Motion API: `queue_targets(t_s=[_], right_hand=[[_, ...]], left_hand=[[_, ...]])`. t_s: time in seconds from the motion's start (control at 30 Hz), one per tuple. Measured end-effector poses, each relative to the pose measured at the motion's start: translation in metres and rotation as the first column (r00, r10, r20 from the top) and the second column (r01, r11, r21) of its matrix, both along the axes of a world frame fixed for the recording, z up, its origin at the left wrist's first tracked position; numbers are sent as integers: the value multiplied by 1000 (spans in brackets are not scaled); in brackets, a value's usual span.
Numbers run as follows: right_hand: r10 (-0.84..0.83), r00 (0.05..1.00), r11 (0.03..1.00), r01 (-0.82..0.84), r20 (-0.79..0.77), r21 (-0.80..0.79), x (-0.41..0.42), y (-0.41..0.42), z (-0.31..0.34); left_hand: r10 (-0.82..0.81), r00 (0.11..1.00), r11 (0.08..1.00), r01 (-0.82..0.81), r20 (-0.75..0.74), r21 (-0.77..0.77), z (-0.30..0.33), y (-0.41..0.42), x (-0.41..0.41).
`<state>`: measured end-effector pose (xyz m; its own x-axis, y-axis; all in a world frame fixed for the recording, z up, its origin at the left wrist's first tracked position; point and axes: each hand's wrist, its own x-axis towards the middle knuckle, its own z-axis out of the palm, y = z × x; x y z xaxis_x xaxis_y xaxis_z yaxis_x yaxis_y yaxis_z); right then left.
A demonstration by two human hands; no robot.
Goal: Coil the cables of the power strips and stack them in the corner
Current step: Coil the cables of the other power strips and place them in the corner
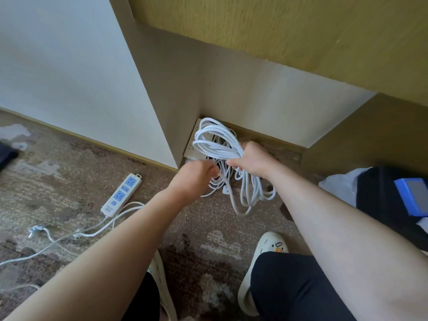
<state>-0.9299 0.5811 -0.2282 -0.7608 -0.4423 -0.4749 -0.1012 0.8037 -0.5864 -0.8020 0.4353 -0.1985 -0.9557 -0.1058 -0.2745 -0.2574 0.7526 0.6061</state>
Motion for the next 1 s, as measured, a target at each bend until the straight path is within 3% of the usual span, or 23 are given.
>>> queue_targets(t_s=[0.13,0.33,0.47,0.7,1.0], right_hand=[[-33,994,997,39,99,-60,-4,2,4],[23,971,990,10,239,-138,1,-5,9],[-19,978,997,34,210,-66,-1,-8,2],[-99,923,964,182,372,-195,-6,2,1],[-59,889,966,166,453,-199,-5,3,2]], left_hand=[[168,986,986,-168,-22,11,-6,-5,-3],[288,957,956,-285,-42,63,-10,12,-15],[287,957,957,-288,47,25,-14,18,-23],[406,912,890,-411,65,200,-12,17,-32],[485,868,822,-493,104,286,-15,16,-34]])
